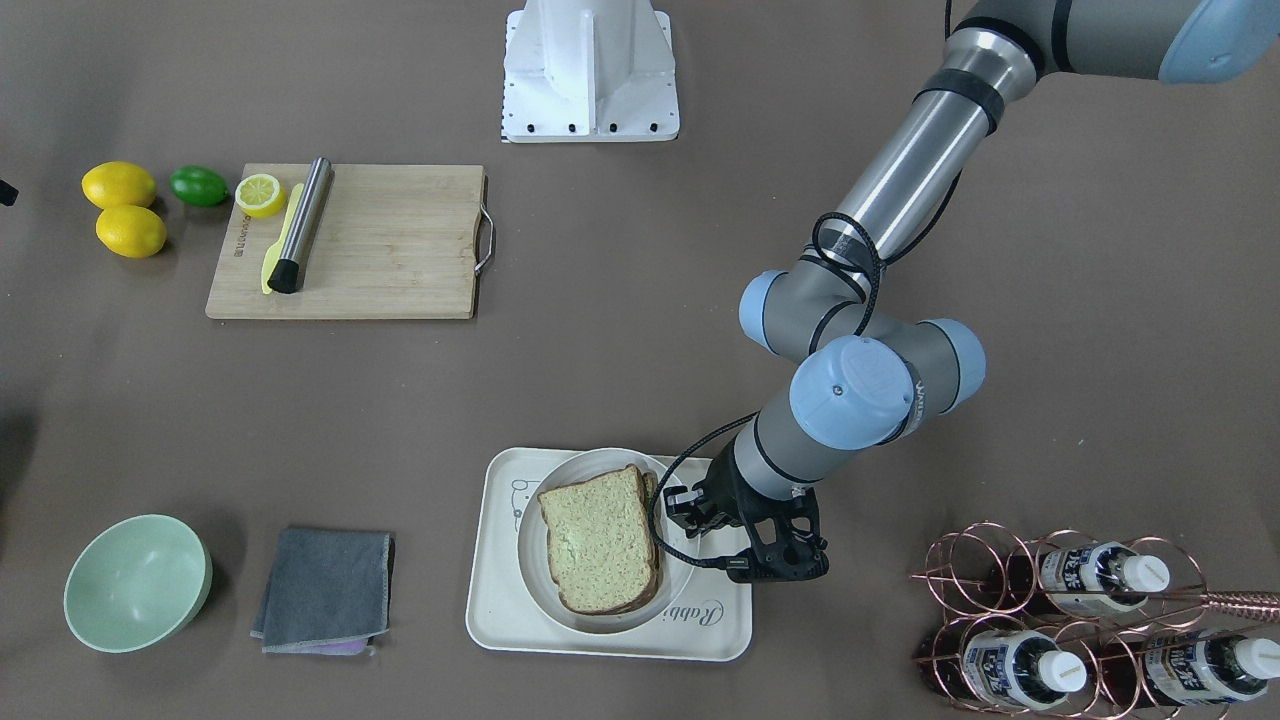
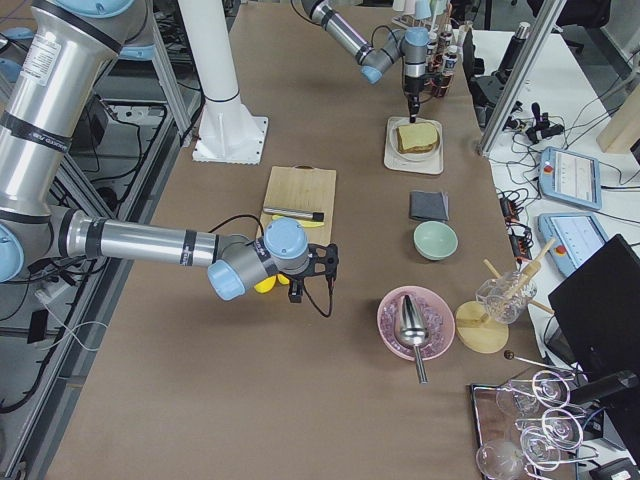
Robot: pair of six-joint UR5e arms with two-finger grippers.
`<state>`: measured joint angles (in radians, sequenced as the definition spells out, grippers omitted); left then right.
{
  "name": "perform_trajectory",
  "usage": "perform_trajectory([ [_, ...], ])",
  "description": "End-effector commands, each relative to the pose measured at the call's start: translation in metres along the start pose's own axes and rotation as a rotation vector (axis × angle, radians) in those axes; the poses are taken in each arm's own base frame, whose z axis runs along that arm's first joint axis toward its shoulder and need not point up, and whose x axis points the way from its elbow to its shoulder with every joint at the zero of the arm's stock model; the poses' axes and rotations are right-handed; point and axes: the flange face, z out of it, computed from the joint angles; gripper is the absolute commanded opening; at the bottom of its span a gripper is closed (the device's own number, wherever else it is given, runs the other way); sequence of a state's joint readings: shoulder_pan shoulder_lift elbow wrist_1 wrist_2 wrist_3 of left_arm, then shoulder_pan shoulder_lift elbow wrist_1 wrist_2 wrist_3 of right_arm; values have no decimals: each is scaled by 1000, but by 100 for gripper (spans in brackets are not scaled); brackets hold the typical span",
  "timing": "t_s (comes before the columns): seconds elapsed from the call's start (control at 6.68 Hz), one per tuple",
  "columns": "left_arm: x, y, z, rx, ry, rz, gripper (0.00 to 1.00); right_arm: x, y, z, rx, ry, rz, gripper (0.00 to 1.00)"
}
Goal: Make sandwich and place on tray
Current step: 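Slide the plate with the left gripper onto the white tray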
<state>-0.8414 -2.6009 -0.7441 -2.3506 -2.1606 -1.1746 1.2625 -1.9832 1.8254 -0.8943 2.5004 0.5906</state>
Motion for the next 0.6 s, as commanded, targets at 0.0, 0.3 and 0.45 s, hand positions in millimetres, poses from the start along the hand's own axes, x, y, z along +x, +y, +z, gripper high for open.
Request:
perform_trajectory([
  [0.0, 0, 0, 2, 13, -5, 2, 0, -1, 0, 0, -1, -1, -2, 99],
  [0.3, -3, -1, 4, 37, -17, 2, 41, -1, -1, 0, 1, -1, -2, 99],
  [0.45, -3, -2, 4, 45, -21, 1, 61, -1, -1, 0, 1, -1, -2, 99],
])
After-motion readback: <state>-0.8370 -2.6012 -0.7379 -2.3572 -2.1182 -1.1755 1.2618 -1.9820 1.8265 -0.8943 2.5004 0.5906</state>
